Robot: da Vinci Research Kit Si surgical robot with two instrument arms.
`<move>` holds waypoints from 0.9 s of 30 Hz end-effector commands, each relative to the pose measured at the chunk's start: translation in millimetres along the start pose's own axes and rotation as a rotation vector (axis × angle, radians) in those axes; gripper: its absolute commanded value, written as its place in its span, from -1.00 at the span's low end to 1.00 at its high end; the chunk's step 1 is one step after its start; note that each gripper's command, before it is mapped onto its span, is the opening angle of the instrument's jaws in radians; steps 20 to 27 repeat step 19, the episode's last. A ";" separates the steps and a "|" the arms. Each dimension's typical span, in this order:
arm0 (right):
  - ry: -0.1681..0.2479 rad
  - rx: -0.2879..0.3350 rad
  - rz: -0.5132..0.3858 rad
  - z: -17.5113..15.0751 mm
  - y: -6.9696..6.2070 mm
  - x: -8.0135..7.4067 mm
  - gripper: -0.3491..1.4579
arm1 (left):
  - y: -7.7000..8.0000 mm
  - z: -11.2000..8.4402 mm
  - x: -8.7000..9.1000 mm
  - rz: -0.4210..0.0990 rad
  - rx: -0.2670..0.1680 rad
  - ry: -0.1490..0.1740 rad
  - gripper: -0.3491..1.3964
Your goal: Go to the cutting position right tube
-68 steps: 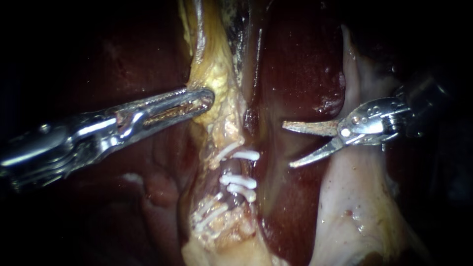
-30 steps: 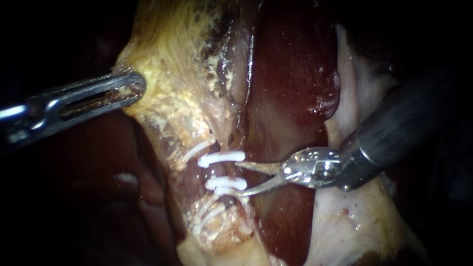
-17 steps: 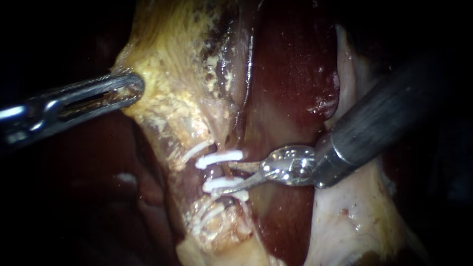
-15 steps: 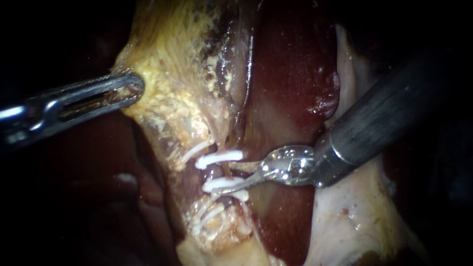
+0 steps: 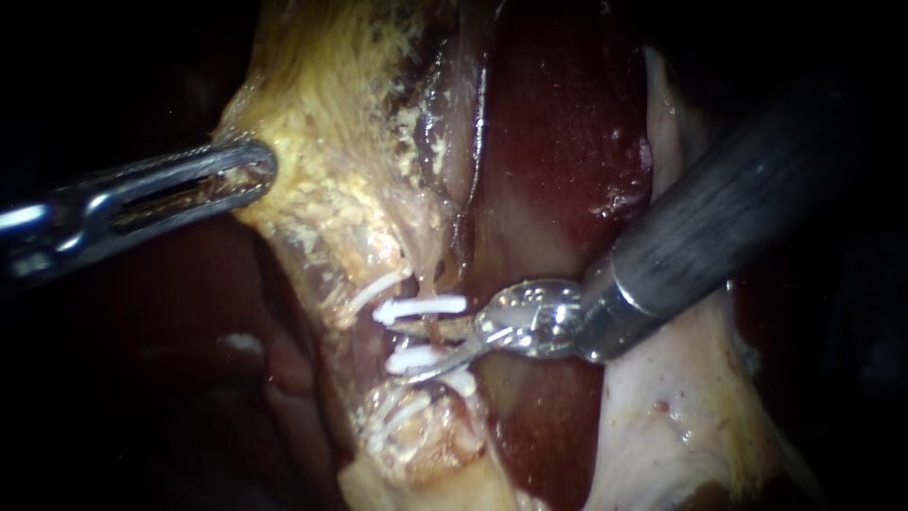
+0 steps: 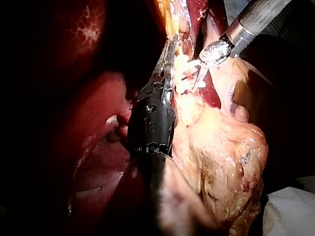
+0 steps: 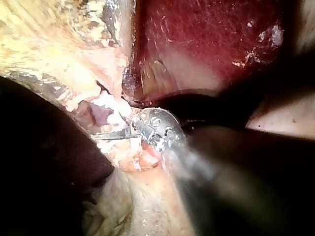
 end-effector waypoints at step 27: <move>0.003 0.004 0.050 0.7 0.5 0.0 0.72 | 0.0 0.3 0.2 0.000 -0.001 -0.001 -1.00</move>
